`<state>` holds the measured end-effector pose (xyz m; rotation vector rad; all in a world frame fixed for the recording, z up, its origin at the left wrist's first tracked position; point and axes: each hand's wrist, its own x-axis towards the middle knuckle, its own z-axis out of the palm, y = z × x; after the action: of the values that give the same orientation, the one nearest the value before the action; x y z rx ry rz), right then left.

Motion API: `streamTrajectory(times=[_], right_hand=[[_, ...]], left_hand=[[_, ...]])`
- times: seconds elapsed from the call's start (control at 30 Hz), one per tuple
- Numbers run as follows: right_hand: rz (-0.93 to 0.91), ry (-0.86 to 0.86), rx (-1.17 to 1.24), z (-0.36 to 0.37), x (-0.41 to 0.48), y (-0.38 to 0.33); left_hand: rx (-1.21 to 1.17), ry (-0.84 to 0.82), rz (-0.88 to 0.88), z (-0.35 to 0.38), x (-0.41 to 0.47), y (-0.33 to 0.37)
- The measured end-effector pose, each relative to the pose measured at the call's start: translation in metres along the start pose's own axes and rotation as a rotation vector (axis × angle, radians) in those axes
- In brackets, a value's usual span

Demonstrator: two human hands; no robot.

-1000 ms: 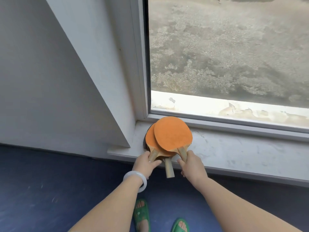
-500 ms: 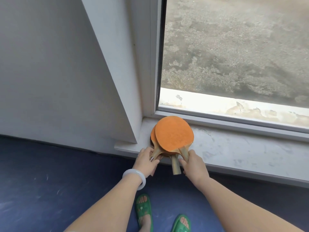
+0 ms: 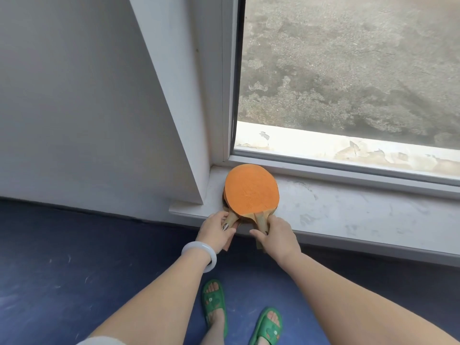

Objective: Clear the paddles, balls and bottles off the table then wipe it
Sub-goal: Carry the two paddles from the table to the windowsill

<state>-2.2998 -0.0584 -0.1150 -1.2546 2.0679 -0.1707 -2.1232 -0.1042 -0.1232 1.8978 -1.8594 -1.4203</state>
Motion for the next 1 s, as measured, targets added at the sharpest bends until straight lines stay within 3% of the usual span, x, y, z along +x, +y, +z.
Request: streamTrajectory(times=[0.4, 1.0], right_hand=[[0.039, 0.044, 0.142, 0.0044, 0.0053, -0.0026], [0.034, 0.060, 0.157, 0.0069, 0.0053, -0.0007]], left_hand=[[0.016, 0.039, 0.014, -0.0038, -0.0056, 0.0010], [0.056, 0.019, 0.022, -0.0045, -0.0027, -0.0023]])
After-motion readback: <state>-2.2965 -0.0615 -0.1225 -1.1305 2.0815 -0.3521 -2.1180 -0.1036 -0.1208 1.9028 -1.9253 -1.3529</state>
